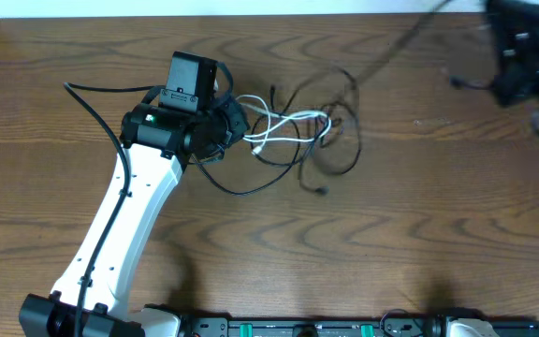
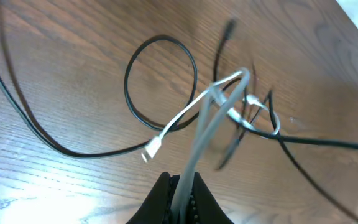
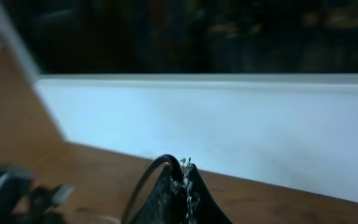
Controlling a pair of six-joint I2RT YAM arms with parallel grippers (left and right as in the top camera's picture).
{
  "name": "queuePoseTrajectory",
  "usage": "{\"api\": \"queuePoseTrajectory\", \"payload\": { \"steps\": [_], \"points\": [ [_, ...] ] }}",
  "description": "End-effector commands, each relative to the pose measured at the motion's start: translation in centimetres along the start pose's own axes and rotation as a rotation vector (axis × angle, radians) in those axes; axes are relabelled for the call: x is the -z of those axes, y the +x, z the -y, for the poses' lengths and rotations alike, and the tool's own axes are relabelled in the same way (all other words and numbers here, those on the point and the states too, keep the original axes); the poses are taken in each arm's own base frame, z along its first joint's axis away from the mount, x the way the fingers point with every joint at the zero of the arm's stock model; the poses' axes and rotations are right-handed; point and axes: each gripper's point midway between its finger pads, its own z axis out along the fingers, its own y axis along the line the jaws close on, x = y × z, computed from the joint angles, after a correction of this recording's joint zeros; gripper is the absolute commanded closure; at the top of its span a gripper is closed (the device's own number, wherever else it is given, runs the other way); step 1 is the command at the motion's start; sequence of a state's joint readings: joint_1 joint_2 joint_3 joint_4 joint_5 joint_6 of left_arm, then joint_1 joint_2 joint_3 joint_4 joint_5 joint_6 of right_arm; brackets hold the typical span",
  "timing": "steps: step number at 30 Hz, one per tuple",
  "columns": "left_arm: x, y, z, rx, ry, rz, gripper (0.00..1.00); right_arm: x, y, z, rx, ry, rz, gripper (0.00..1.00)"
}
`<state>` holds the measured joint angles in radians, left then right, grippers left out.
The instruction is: Untangle cables
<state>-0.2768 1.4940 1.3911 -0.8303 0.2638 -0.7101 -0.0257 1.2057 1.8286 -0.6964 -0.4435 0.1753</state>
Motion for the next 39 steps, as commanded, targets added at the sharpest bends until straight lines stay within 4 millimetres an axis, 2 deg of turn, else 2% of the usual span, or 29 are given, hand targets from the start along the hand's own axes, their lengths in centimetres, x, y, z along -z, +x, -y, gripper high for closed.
{"api": "queuePoseTrajectory", "payload": {
  "steps": [1, 5, 8, 15, 17, 21, 25, 28, 32, 37, 39],
  "points": [
    [0.6, -0.8, -0.5, 0.005, -0.034, 0.05, 0.92, 1.7, -0.9, 3.8, -0.023, 0.171, 0.032, 0.99],
    [0.6, -1.0, -0.8, 0.008, -0.047, 0.062, 0.92, 2.2, 0.5, 6.5, -0.064, 0.256, -0.023, 0.99],
    [0.7, -1.3, -1.6, 0.017, -0.091, 0.086, 0.92, 2.4, 1.4, 9.6, -0.133, 0.385, -0.041, 0.99],
    [2.6, -2.9, -8.9, 0.223, -0.427, 0.244, 0.92, 4.1, 3.2, 16.5, -0.263, 0.697, -0.047, 0.99],
    [3.1, -3.1, -10.5, 0.273, -0.476, 0.25, 0.92, 4.7, 4.1, 18.4, -0.29, 0.759, -0.069, 0.99],
    [3.6, -3.6, -12.0, 0.317, -0.503, 0.255, 0.92, 5.7, 5.1, 20.4, -0.328, 0.831, -0.092, 0.99],
    [4.1, -4.2, -13.3, 0.358, -0.517, 0.261, 0.93, 9.4, 5.7, 23.7, -0.446, 1.065, -0.019, 0.99],
    [4.1, -4.2, -13.3, 0.364, -0.512, 0.259, 0.92, 9.7, 6.0, 23.9, -0.459, 1.071, -0.028, 0.99],
    [3.3, -4.0, -12.0, 0.375, -0.437, 0.22, 0.92, 8.3, 6.6, 22.9, -0.488, 0.975, -0.068, 0.99],
    [2.9, -3.8, -11.0, 0.38, -0.383, 0.191, 0.92, 5.5, 7.7, 20.4, -0.522, 0.76, -0.152, 0.78],
    [2.8, -3.7, -10.9, 0.379, -0.377, 0.184, 0.92, 4.3, 8.1, 19.1, -0.503, 0.658, -0.199, 0.78]
  ]
}}
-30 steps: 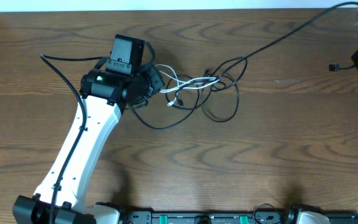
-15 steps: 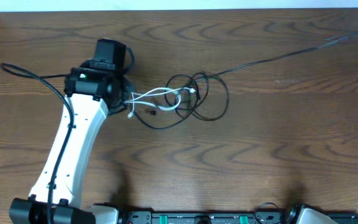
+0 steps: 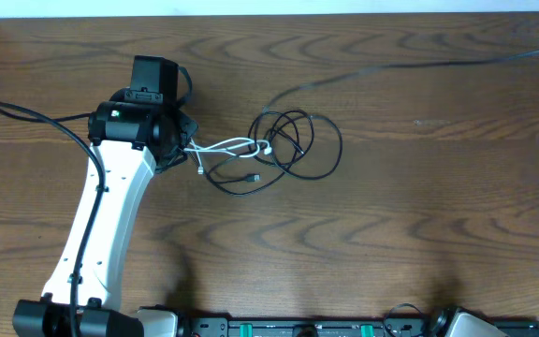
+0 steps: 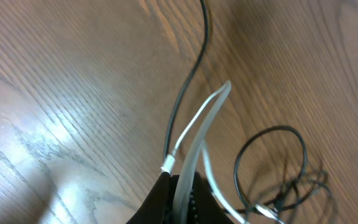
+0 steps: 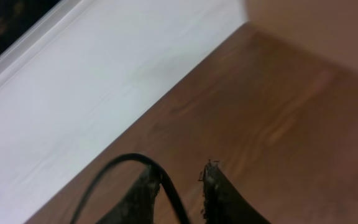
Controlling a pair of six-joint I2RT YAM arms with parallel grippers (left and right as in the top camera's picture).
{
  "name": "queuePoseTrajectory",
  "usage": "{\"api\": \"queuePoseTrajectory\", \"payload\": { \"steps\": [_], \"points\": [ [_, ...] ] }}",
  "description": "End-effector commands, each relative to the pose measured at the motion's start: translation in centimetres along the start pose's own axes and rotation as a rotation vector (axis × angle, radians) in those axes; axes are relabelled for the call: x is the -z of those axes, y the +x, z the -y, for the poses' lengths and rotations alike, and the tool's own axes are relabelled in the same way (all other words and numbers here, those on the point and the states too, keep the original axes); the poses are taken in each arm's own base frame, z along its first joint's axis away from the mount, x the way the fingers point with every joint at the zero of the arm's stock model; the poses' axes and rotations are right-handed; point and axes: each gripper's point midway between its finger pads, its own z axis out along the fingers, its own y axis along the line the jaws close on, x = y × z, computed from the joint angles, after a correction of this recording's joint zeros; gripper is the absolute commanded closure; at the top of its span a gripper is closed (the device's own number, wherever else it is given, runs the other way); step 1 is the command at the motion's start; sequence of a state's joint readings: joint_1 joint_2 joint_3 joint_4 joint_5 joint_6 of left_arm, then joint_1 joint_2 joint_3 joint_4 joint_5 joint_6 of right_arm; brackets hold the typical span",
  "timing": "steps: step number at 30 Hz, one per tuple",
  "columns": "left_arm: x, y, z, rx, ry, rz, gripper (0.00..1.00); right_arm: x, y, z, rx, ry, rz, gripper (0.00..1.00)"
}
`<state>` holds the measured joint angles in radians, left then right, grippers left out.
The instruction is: Untangle cables
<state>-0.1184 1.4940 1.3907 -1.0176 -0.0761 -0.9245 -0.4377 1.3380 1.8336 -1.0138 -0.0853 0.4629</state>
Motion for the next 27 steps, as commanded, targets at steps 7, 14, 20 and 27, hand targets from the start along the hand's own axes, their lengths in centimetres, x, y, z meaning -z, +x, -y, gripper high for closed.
{"api": "queuePoseTrajectory", "payload": {
  "steps": [7, 14, 20, 27],
  "points": [
    [0.1, 0.7, 0.8, -0.014, 0.044, -0.051, 0.92, -0.5, 3.8, -3.7, 0.075, -0.233, -0.203, 0.76],
    [0.7, 2.4, 3.9, -0.225, 0.205, -0.129, 0.92, 0.5, 8.2, -7.0, 0.229, -0.445, -0.372, 0.43],
    [3.1, 5.7, 9.4, -0.434, 0.504, -0.214, 0.93, 3.0, 14.2, -12.9, 0.469, -0.783, -0.535, 0.15],
    [2.7, 5.3, 9.1, -0.429, 0.457, -0.175, 0.92, 2.9, 21.9, -18.0, 0.618, -0.943, -0.729, 0.01]
  ]
}}
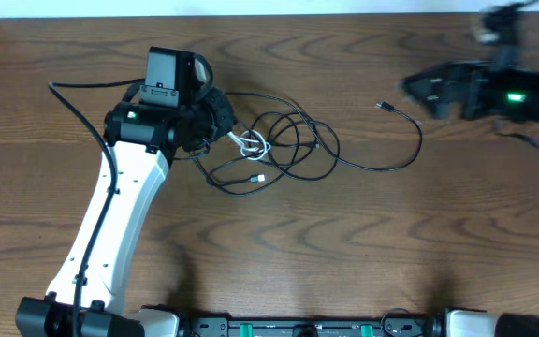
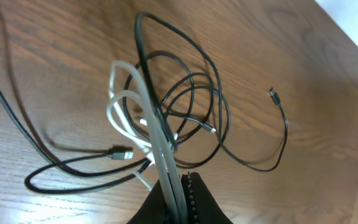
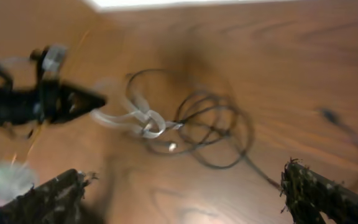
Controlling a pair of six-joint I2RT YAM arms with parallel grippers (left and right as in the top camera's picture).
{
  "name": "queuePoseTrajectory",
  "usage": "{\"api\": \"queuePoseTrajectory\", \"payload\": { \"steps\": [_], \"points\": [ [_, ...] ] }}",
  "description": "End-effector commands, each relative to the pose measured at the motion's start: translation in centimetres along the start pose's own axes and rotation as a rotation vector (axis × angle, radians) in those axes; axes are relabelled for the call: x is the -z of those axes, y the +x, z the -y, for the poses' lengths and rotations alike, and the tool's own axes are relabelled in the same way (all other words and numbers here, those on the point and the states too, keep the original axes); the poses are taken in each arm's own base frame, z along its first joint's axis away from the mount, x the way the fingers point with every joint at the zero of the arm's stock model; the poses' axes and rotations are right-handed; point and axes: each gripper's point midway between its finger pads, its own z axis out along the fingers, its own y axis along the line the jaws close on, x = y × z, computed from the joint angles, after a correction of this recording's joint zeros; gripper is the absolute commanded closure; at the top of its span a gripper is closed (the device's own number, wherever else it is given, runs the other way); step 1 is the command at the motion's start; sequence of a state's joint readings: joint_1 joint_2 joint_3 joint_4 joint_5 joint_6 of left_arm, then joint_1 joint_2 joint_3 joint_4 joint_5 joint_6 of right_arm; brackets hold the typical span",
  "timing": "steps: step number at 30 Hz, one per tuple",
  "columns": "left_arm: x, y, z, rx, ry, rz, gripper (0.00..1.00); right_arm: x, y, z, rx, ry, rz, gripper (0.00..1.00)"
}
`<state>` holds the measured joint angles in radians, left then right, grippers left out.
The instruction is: Untangle cables
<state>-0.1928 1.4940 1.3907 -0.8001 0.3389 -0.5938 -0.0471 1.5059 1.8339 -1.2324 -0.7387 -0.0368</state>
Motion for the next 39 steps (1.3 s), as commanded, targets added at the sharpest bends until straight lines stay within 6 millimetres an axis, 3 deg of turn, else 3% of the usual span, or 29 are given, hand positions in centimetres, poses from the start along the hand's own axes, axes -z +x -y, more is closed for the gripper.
{"api": "queuePoseTrajectory", "payload": {
  "steps": [1, 7, 14, 21, 26, 31, 35, 39],
  "points": [
    [0.3, -0.1, -0.6, 0.009, -0.034, 0.009, 0.93, -4.3, 0.7, -2.2, 0.091, -0.119, -0.093, 0.01],
    [0.5, 0.3, -3.4, 0.185, -0.175, 0.032, 0.93, -12.1, 1.6, -3.2, 0.056, -0.216, -0.208, 0.01],
    [0.7, 1.4, -4.2, 0.223, -0.211, -0.006, 0.93, -20.7, 3.4, -6.7, 0.153, -0.395, -0.27, 0.01],
    [0.7, 1.7, -4.3, 0.198, -0.219, -0.02, 0.92, -28.6, 6.9, -9.8, 0.131, -0.467, -0.339, 0.01],
    [0.7, 1.8, -4.3, 0.166, -0.221, -0.026, 0.93, -31.2, 9.4, -10.8, 0.143, -0.481, -0.388, 0.06],
    [0.7, 1.8, -4.3, 0.166, -0.222, -0.026, 0.92, -32.0, 10.3, -9.8, 0.164, -0.406, -0.404, 0.09],
    [0.7, 1.8, -4.3, 0.166, -0.222, -0.026, 0.92, -31.9, 11.0, -9.6, 0.183, -0.394, -0.427, 0.26],
    [0.7, 1.8, -4.3, 0.167, -0.221, -0.026, 0.92, -32.0, 11.8, -10.3, 0.203, -0.403, -0.444, 0.28]
  ]
}}
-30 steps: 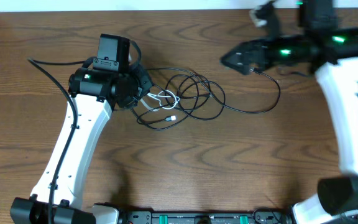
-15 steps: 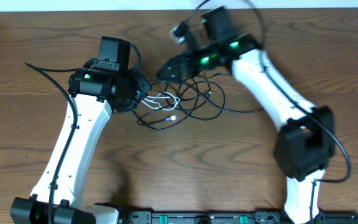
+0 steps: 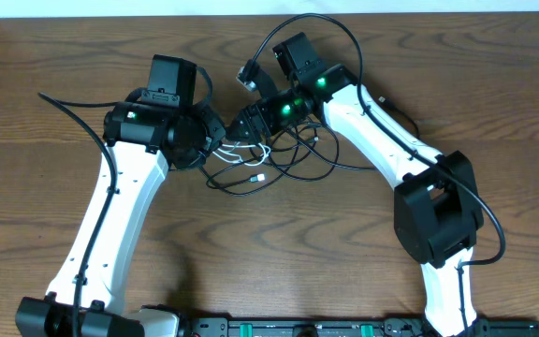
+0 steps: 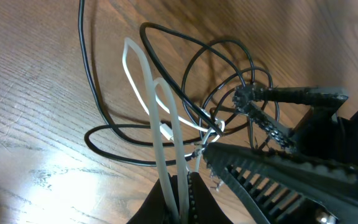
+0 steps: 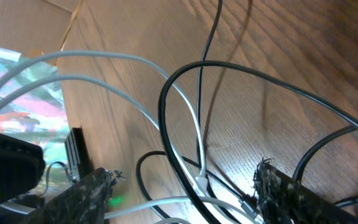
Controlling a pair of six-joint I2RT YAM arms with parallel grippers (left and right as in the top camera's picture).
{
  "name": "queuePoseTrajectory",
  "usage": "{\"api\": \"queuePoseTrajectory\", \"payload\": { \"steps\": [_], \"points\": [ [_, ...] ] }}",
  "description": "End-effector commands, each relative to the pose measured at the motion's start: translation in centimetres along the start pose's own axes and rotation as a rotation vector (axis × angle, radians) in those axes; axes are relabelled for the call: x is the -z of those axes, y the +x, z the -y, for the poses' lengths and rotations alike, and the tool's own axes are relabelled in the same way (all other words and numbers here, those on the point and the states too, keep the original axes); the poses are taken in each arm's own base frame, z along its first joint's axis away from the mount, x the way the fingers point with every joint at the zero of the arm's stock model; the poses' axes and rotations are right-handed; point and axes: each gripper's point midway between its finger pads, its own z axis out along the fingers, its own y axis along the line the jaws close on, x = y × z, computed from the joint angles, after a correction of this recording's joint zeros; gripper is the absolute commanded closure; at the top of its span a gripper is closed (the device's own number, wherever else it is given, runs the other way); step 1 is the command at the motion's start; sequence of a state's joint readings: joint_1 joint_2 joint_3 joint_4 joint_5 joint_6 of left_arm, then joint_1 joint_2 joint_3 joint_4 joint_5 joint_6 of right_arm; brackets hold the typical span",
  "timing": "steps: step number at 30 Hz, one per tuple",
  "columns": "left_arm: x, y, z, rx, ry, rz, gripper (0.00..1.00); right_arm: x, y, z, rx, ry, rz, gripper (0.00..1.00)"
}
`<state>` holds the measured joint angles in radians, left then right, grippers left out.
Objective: Untangle cables
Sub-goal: 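Reach the right gripper to the cables held by the left gripper and grasp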
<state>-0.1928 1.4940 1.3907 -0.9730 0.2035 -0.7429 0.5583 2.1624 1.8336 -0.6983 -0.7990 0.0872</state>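
Note:
The tangle lies mid-table: a white cable [image 3: 248, 150] knotted through loops of black cable [image 3: 299, 154]. My left gripper [image 3: 215, 140] sits at the tangle's left edge, shut on two strands of the white cable [image 4: 148, 93] that run out between its fingers [image 4: 166, 199]. My right gripper [image 3: 241, 122] is right beside it, over the tangle. Its fingers [image 5: 86, 193] stand wide open, with white cable [image 5: 135, 81] and a black loop [image 5: 229, 68] between them. The right fingers [image 4: 291, 96] also show in the left wrist view.
The wooden table [image 3: 344, 262] extends front and right of the tangle. The right arm [image 3: 382, 122] crosses the table from the front right. A black wire [image 3: 64, 98] trails left of the left arm. A black rail [image 3: 344, 328] lines the front edge.
My right gripper was open over the table's far right; it is now at the tangle, next to the left gripper, open around the cables. The left gripper still holds the white cable.
First my left gripper held the white cable and the right, at the far right corner, was shut on a black cable. Then the right jaws had parted. Later the black cable's end lay loose on the table. Now the right gripper is open at the tangle.

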Motion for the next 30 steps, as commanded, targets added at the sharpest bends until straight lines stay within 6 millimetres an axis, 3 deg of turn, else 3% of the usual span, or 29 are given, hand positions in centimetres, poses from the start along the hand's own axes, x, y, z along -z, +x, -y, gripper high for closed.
{"api": "queuePoseTrajectory", "payload": {
  "steps": [1, 13, 18, 24, 30],
  "points": [
    [0.2, -0.2, 0.0, -0.018, -0.007, 0.012, 0.92, -0.8, 0.3, -1.1, 0.063, -0.002, -0.016, 0.28],
    [0.2, -0.2, 0.0, -0.018, -0.007, 0.011, 0.92, -2.5, 0.0, -0.1, 0.127, 0.171, -0.01, 0.36],
    [0.2, -0.2, 0.0, -0.018, -0.007, 0.011, 0.92, -2.4, -0.5, -0.1, 0.14, 0.17, 0.009, 0.53],
    [0.2, -0.2, 0.0, -0.018, -0.007, 0.011, 0.92, -3.4, 0.0, 1.0, 0.127, 0.179, -0.007, 0.55],
    [0.2, -0.2, 0.0, -0.018, -0.007, 0.011, 0.92, -3.9, 0.0, 1.6, 0.128, 0.179, -0.005, 0.69]
  ]
}}
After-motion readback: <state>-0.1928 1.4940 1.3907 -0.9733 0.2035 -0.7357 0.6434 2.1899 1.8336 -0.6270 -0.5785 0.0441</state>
